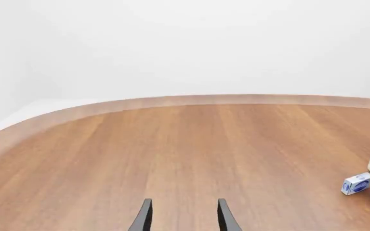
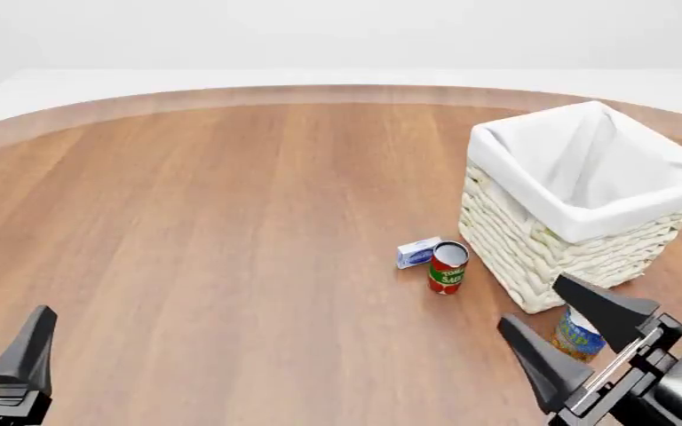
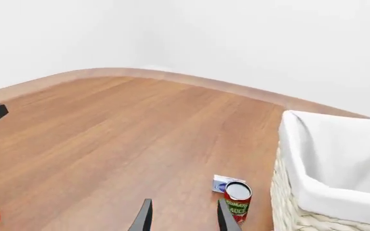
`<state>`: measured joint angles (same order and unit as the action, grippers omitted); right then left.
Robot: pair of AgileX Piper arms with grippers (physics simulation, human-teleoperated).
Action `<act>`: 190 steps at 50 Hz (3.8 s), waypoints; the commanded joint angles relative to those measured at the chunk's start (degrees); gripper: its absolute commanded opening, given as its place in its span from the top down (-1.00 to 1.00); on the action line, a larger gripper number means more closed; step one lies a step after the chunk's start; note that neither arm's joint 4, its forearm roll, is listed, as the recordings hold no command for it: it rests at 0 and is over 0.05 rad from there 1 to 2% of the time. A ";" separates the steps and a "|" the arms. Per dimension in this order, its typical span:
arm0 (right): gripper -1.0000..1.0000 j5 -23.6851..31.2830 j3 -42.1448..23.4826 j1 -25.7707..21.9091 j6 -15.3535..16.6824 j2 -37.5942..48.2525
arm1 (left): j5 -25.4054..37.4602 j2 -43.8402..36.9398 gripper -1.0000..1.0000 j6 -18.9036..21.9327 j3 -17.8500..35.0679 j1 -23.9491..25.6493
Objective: Pick up the ketchup, and put it in the basket.
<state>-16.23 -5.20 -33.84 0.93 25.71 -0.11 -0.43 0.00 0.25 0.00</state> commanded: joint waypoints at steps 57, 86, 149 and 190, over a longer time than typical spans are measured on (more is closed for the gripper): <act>-1.00 -11.32 -23.58 -28.13 -2.84 49.16 | 0.00 0.00 -1.00 0.00 0.00 0.00; -1.00 -13.16 -28.04 -36.26 -7.98 56.15 | 0.00 0.00 -1.00 0.00 0.00 0.00; -1.00 -9.68 -41.41 -44.44 -10.19 69.70 | 0.00 0.00 -1.00 0.00 0.00 0.00; -1.00 -8.30 -46.95 -47.63 -10.84 74.69 | 0.00 0.00 -1.00 0.00 0.00 0.00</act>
<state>-24.72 -50.88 -80.43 -9.80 99.28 -0.11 -0.43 0.00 0.25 0.00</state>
